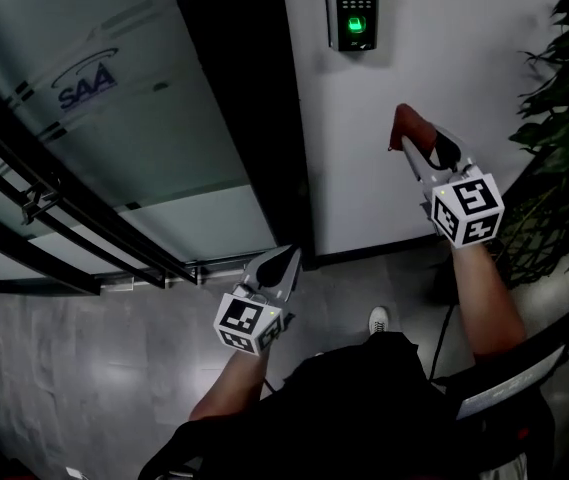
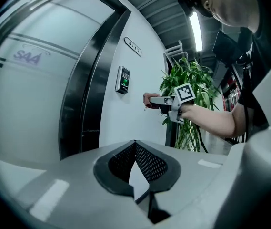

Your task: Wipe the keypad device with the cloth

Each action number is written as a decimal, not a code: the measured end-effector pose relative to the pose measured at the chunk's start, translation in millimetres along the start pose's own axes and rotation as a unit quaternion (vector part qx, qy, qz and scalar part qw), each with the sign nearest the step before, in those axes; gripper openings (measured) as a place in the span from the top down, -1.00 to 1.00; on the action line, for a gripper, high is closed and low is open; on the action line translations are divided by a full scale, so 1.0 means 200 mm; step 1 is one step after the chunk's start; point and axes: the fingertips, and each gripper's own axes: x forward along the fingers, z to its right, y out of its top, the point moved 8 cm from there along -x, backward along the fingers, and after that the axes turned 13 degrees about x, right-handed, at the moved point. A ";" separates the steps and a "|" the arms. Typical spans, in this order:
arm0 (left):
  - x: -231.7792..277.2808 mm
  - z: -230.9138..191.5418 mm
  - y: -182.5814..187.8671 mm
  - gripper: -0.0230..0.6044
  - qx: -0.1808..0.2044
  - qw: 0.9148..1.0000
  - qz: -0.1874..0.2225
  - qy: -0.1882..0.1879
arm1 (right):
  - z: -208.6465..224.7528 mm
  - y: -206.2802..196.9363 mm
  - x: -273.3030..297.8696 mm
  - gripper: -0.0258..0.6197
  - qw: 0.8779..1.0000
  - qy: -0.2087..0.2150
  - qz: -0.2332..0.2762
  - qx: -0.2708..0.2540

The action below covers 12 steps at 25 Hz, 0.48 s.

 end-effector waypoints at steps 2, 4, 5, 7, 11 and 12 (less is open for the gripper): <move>0.00 0.03 0.01 0.88 -0.002 1.000 0.001 -0.010 | -0.08 -0.10 -0.13 0.46 0.999 0.022 -0.008 0.029; 0.00 0.08 0.03 0.87 -0.007 1.000 0.006 -0.018 | -0.17 -0.20 -0.26 0.46 0.997 0.045 -0.015 0.060; 0.00 0.09 0.04 0.87 -0.012 1.000 0.009 -0.020 | -0.21 -0.26 -0.31 0.46 0.995 0.055 -0.019 0.076; 0.00 0.11 0.04 0.87 -0.026 0.999 0.013 -0.017 | -0.28 -0.35 -0.42 0.46 0.992 0.071 -0.027 0.101; -0.02 0.17 0.05 0.87 -0.028 0.999 0.015 0.001 | -0.37 -0.44 -0.65 0.46 0.989 0.086 -0.032 0.120; -0.02 0.20 0.06 0.87 -0.027 1.000 0.015 0.004 | -0.38 -0.45 -0.70 0.46 0.989 0.087 -0.034 0.117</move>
